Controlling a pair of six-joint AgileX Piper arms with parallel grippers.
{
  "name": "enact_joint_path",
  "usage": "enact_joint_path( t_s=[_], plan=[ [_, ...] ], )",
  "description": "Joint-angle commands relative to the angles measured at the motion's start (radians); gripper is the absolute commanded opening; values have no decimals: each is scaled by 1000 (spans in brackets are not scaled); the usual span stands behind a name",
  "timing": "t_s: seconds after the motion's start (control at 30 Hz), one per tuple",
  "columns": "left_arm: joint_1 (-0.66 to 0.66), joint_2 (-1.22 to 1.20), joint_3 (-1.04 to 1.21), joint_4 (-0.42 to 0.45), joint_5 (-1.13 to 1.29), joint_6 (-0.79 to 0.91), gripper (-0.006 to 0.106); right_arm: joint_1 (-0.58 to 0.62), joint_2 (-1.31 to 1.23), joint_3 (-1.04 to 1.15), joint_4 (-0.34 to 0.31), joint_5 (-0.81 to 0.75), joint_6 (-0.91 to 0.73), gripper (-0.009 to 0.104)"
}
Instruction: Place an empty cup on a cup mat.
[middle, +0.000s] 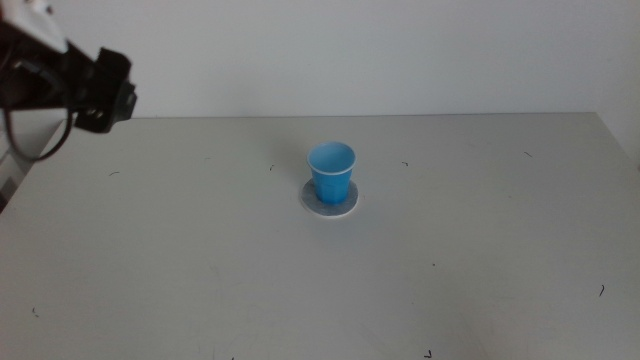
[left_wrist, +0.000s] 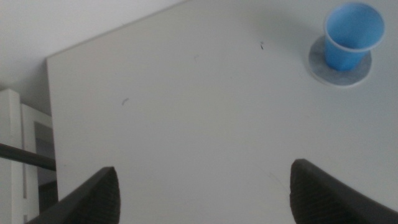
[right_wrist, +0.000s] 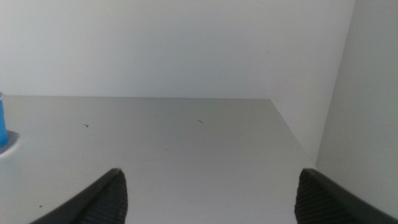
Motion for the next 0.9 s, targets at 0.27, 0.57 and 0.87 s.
enact_joint_path(
  t_s=[0.27,0.57,0.87],
  plan=[
    [267,-468,622,-69,-595,-79,105,2,-19,-12,-9,-78,-8,94],
    [417,-834,1069,-144,-880,-57,105,2,-19,-12,-9,-78,-8,94],
    [448,-1085,1292,-141,-952,-58,105,2,-19,-12,-9,-78,-8,94]
  ],
)
